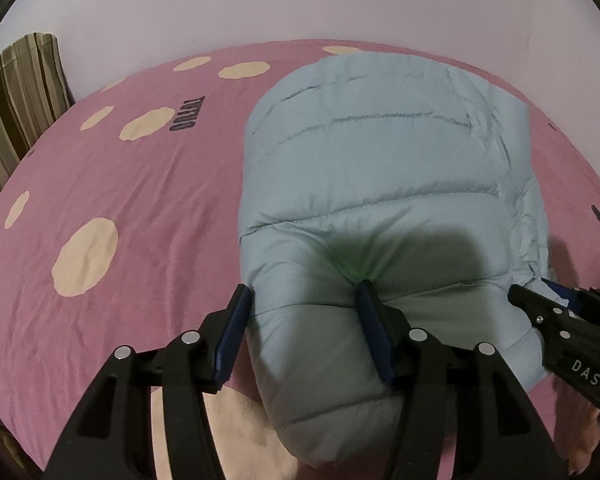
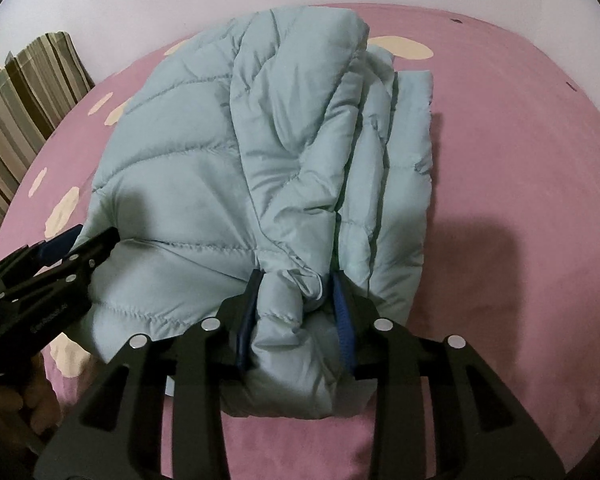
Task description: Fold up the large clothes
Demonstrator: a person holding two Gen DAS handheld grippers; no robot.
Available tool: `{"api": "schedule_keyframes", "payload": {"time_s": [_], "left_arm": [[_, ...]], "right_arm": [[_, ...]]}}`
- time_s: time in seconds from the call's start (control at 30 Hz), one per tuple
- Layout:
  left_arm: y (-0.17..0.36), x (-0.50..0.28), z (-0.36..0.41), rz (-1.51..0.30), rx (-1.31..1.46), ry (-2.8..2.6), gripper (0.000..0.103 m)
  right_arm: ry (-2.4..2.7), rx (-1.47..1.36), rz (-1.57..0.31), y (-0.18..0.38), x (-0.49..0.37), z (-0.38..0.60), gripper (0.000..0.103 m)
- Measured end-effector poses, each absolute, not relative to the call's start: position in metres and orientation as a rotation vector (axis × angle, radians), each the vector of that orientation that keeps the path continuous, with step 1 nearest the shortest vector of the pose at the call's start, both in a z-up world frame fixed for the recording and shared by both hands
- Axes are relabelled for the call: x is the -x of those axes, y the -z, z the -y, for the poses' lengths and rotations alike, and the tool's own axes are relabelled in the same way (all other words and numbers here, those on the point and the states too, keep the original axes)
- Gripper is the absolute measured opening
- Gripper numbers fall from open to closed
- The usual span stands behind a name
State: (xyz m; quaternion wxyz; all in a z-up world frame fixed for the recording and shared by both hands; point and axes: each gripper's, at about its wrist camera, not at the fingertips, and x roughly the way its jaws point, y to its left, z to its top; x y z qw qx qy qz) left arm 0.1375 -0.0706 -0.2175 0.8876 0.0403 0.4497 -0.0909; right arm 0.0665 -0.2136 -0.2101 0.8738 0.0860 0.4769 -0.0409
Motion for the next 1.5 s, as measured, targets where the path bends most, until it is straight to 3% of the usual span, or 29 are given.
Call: {"api": "schedule_keyframes", "payload": {"time_s": [0.73, 0.93, 1.17, 1.5], "left_arm": [[0.211, -0.140, 0.069, -0.934, -0.083, 0.226, 0.056], [0.176, -0.141, 0.056, -0.875, -0.066, 0.228, 0.056], [0.149, -0.197, 0.060, -0.838, -0.051, 0.214, 0.056], [0.186, -0.237, 0.087, -0.929, -0.099, 0.138, 0.056]], "right_arm": [[0.081, -0.195, -0.993, 0.207, -0.066, 0.216, 0.033], [0.097, -0.173, -0.943, 0.170, -0.058, 0.213, 0.033], [0.091, -0.171, -0.814, 0.119, -0.100, 0.208, 0.033], [0.159, -0.150, -0.876, 0.159, -0.157, 0.220, 0.033]]}}
